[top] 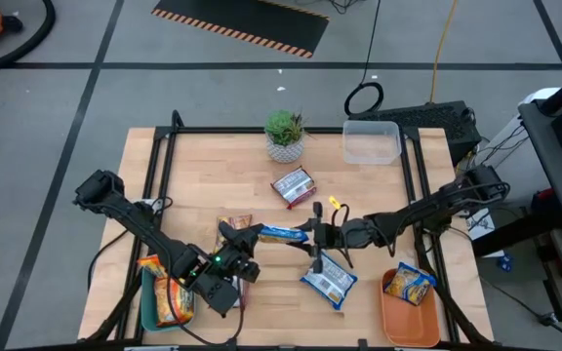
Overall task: Sort Maruchan noodles
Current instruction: Put the top blue noodle pack into the orange bin
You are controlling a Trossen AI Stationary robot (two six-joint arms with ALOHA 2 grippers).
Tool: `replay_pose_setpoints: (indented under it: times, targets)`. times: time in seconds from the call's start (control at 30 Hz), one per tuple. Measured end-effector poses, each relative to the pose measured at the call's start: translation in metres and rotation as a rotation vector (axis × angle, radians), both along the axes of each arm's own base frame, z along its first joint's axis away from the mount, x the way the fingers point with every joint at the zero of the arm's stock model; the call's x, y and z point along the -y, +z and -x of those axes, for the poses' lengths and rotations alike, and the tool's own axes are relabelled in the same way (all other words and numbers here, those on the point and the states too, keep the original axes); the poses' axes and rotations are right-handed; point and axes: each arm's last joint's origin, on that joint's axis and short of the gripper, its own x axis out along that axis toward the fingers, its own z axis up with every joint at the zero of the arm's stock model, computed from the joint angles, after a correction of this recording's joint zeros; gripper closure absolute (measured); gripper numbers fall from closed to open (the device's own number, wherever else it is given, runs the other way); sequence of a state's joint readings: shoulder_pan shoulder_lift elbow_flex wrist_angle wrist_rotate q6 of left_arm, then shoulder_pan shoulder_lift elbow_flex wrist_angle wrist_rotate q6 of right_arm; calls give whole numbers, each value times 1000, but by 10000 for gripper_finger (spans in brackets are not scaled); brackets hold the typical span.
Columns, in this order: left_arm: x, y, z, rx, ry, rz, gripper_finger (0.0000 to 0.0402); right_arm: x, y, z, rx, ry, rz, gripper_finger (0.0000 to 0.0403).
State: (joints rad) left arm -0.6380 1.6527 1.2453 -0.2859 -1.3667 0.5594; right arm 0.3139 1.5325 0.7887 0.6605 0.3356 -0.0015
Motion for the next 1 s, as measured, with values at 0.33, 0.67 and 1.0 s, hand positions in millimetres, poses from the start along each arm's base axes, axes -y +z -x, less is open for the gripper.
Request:
replay_pose_setpoints:
  times: [0.33,0.67,1.0]
  targets:
    - [0,0,0,11,2,11,340,0,-1,1,-10,-1,-4,277]
    - [1,0,1,17,8,7,339,0,-1,1,-11,-2,-4,277]
    - [1,0,1,20,9,9,338,0,0,1,-10,-3,-12,278]
